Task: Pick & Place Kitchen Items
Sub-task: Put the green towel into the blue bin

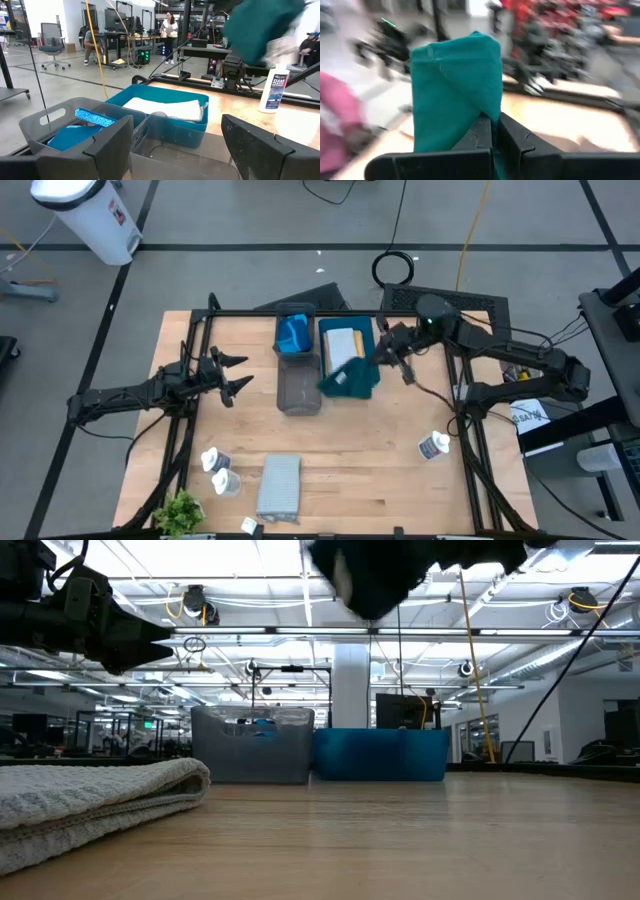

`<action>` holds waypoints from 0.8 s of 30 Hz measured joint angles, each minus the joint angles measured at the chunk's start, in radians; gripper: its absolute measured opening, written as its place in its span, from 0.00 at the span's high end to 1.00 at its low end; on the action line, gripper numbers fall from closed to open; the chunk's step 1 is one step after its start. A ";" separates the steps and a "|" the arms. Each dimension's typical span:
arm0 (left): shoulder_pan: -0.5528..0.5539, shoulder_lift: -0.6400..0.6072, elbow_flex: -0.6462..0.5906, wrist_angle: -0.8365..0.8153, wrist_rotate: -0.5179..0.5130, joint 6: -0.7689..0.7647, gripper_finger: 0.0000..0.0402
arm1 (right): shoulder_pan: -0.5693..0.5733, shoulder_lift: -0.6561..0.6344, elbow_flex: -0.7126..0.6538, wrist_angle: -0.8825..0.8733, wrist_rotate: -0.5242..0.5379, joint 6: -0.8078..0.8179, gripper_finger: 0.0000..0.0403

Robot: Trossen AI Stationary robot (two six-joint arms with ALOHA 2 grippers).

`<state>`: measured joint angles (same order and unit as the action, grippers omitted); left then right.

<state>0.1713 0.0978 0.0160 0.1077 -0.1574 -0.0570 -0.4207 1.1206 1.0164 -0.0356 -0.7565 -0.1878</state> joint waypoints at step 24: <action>0.000 0.000 0.000 0.000 0.000 0.000 0.23 | 0.138 0.227 0.217 -0.578 0.703 -0.558 1.00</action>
<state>0.1713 0.0978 0.0162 0.1074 -0.1574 -0.0570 -0.2827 1.3476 1.2335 -0.6137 -0.0532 -0.7453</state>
